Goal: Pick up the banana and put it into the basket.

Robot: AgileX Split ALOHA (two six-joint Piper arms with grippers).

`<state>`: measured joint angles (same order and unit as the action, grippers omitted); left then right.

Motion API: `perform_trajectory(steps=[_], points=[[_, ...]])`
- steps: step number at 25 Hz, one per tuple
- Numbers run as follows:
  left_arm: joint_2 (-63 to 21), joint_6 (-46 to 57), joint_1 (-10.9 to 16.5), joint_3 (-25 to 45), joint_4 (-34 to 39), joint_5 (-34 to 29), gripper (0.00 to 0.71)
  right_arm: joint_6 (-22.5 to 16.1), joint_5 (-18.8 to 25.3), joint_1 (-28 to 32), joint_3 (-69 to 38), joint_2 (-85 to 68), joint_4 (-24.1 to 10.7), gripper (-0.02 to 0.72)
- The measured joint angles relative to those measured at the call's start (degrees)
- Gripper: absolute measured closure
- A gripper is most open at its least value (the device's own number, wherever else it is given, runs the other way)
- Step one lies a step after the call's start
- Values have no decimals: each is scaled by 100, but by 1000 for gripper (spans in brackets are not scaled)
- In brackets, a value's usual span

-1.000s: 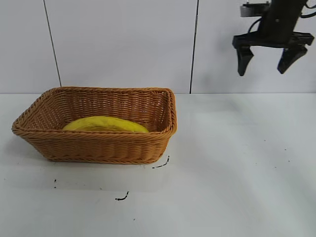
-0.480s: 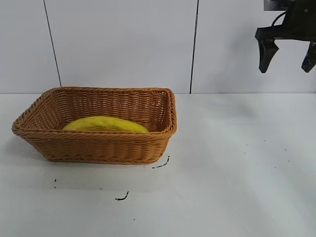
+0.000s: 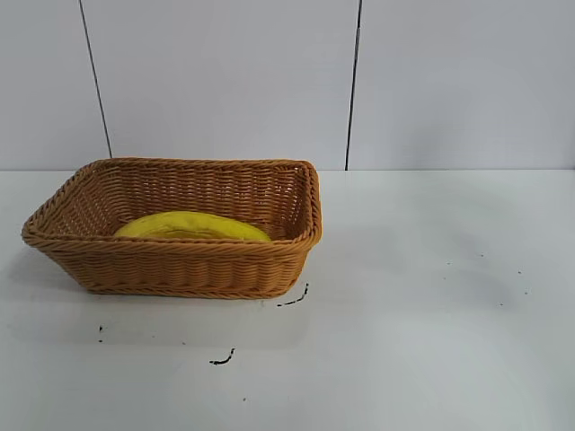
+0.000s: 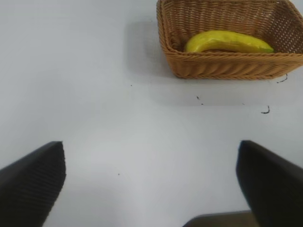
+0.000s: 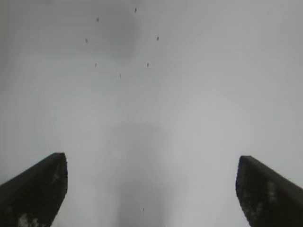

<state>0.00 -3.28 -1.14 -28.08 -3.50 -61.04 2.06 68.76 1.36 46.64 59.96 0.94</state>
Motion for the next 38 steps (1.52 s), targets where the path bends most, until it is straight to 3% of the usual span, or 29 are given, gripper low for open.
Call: perform_trajectory(steps=[6, 10, 17, 38], points=[[0, 0, 0, 0, 0, 0, 15, 0, -527, 0, -1452, -2282, 0, 14], [0, 0, 0, 0, 0, 0, 15, -44, -996, 0, -1679, -3723, 28, 14], [0, 0, 0, 0, 0, 0, 15, -101, -1041, 0, -1819, -5375, 47, 14], [0, 0, 0, 0, 0, 0, 15, -101, -1040, 0, -1823, -6025, 23, 14]])
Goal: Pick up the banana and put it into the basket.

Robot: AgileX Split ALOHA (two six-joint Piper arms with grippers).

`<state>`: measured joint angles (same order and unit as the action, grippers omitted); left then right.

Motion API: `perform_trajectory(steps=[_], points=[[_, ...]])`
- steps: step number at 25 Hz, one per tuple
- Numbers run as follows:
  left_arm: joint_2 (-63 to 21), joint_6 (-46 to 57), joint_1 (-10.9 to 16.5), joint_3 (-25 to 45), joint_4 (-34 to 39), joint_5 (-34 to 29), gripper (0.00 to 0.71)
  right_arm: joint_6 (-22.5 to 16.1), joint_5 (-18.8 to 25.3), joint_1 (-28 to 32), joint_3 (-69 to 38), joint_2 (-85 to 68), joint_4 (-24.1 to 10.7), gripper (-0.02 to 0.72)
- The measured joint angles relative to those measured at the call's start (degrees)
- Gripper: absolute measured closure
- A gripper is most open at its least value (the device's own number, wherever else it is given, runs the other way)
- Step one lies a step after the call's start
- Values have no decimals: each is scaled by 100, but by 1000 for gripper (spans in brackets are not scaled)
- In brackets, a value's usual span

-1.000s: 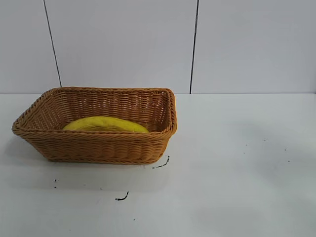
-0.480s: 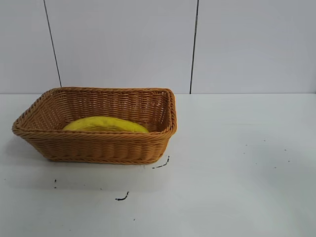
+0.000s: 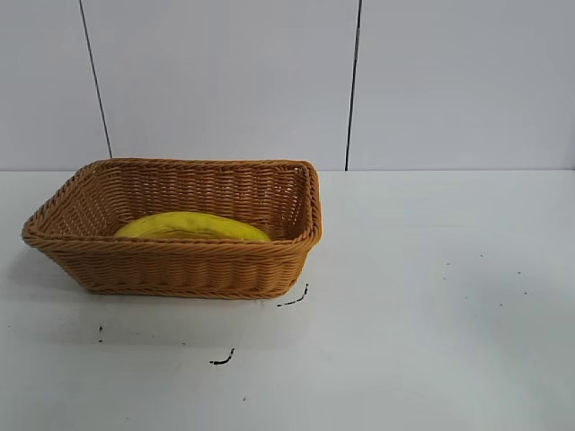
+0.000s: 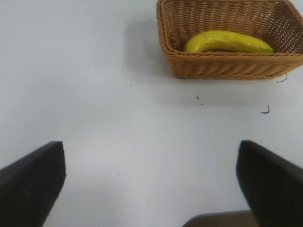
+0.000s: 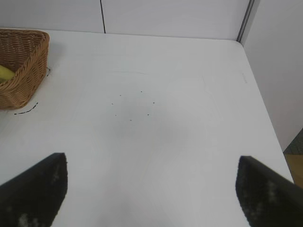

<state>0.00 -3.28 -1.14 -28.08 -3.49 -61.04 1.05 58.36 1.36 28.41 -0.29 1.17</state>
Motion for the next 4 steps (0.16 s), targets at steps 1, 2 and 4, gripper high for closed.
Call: perform_trajectory(steps=[1, 2, 4], points=[[0, 0, 0, 0, 0, 0, 15, 0, 0, 0, 0, 0, 0, 14], [0, 0, 0, 0, 0, 0, 15, 0, 0, 0, 0, 0, 0, 14], [0, 0, 0, 0, 0, 0, 15, 0, 7, 0, 0, 0, 0, 14]])
